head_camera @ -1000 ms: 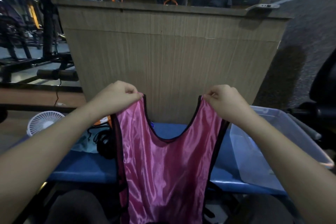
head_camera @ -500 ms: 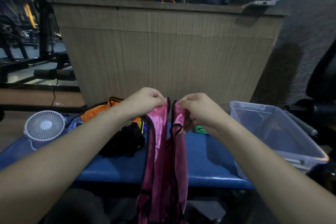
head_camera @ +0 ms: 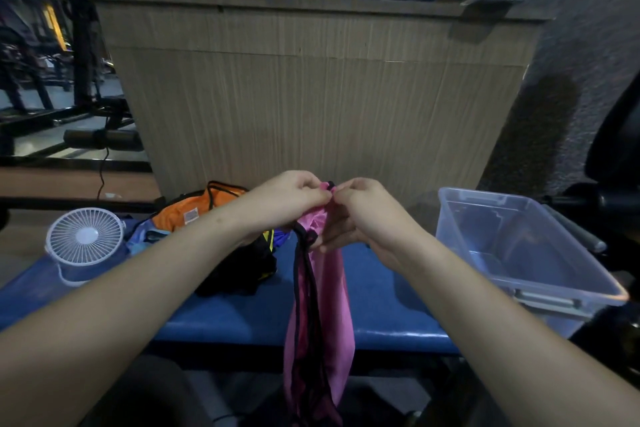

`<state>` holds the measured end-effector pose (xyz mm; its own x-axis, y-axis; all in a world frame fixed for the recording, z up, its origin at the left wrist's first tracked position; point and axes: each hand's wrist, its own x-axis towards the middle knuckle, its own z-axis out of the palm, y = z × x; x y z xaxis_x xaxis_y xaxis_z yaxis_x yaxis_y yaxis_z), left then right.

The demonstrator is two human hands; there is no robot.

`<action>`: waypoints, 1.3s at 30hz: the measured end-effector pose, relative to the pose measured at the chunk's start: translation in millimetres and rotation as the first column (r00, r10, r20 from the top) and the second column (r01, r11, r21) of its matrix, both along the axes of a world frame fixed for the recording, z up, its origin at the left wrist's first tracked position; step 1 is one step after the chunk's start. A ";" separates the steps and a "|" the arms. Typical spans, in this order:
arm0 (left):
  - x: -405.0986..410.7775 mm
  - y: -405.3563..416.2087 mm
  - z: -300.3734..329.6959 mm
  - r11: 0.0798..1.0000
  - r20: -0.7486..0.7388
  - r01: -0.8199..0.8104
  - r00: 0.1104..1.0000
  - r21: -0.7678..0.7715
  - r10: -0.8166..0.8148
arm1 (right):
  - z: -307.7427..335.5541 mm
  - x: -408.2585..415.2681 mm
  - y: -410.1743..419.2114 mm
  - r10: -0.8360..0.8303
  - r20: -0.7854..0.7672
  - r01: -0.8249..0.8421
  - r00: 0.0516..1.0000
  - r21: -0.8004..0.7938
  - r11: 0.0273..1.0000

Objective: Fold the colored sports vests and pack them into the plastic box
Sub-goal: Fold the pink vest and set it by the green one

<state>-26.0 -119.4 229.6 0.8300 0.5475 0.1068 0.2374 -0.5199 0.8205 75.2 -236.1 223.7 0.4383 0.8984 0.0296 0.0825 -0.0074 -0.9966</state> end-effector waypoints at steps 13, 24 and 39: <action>-14.2 21.4 -1.4 0.953 -0.096 0.195 0.980 0.233 -0.177 | -1.5 16.4 -6.9 0.175 0.019 -0.174 0.984 -0.049 0.984; -25.4 32.6 7.5 0.982 -0.042 0.167 0.986 0.084 -0.164 | -45.0 27.2 1.1 -0.055 0.386 0.003 0.921 0.133 0.991; -49.3 47.1 42.9 0.951 -0.043 0.164 0.986 0.263 -0.158 | -104.8 15.8 11.8 0.244 0.633 -0.244 0.735 -0.090 0.966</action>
